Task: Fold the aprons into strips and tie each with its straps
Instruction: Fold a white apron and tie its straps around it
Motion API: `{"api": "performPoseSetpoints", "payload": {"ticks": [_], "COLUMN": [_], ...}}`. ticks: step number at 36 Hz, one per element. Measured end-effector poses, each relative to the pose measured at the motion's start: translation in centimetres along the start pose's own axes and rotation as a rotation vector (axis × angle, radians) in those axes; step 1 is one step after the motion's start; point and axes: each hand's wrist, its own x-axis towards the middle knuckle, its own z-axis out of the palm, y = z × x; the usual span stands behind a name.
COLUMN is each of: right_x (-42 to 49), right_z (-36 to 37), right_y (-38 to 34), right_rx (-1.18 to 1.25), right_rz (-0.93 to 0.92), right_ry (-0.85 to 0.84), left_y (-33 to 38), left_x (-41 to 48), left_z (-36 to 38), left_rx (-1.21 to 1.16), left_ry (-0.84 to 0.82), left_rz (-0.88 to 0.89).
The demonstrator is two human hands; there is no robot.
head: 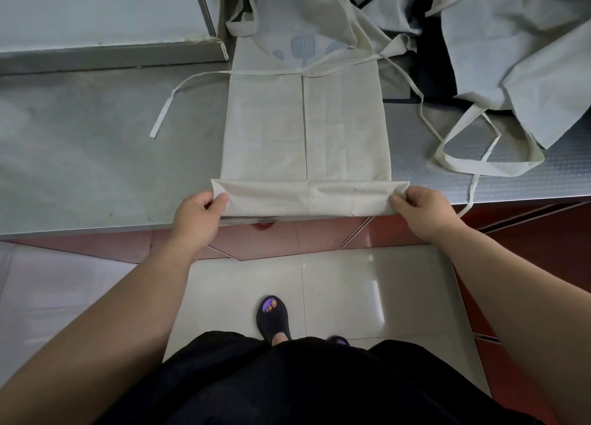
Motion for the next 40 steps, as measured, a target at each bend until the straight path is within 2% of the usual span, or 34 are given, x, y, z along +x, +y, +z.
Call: {"api": "performPoseSetpoints", "payload": {"ticks": [6,11,14,16,17,19,21,22,25,28,31,37,40], "right_x": [1.3,1.7,1.6,1.2,1.0,0.8,0.6,0.5,0.4,1.0,1.3,1.9,3.1], "right_z": [0.6,1.1,1.5,1.8,1.9,2.3,2.8,3.0,3.4,3.4,3.0,1.7,1.2], "right_y": [0.1,-0.2,-0.4,-1.0,-1.3,-1.9,-2.4,-2.3,-2.1,-1.9,-2.4,-4.9,-5.4], "right_rx": [-0.229,-0.357,-0.346,-0.493,-0.611,-0.787,-0.877,-0.904,-1.012,-1.008,-0.879,-0.664,-0.557], "right_rz": [0.076,0.100,0.122,-0.016,-0.135,-0.335,-0.377,-0.371,-0.375,-0.422,-0.390,-0.118,-0.046], "right_ry": [0.010,0.053,0.170,0.223,0.192,0.045,-0.092,-0.127,-0.150,-0.064,-0.037,-0.080,-0.092], "left_y": [0.3,-0.4,-0.5,-0.5,-0.5,-0.2,-0.2,0.1,0.8,0.4,0.4,3.0,4.1], "left_x": [0.7,0.9,0.7,0.5,0.5,0.5,0.7,0.6,0.0,-0.1,0.3,3.2,5.0], "left_z": [-0.1,0.2,0.6,0.9,1.0,1.3,1.6,1.7,1.6,1.1,0.8,-1.1,-2.2], "left_rx": [0.281,0.320,0.323,0.349,0.382,0.455,0.532,0.584,0.790,0.930,0.788,0.488,0.380], "left_ry": [0.031,0.110,0.180,0.239,0.245,0.139,-0.001,-0.066,-0.274,-0.313,-0.178,-0.387,-0.452], "left_rz": [-0.002,0.047,0.071,0.113,0.202,0.496,0.735,0.770,0.669,0.702,0.763,0.533,0.387]}}
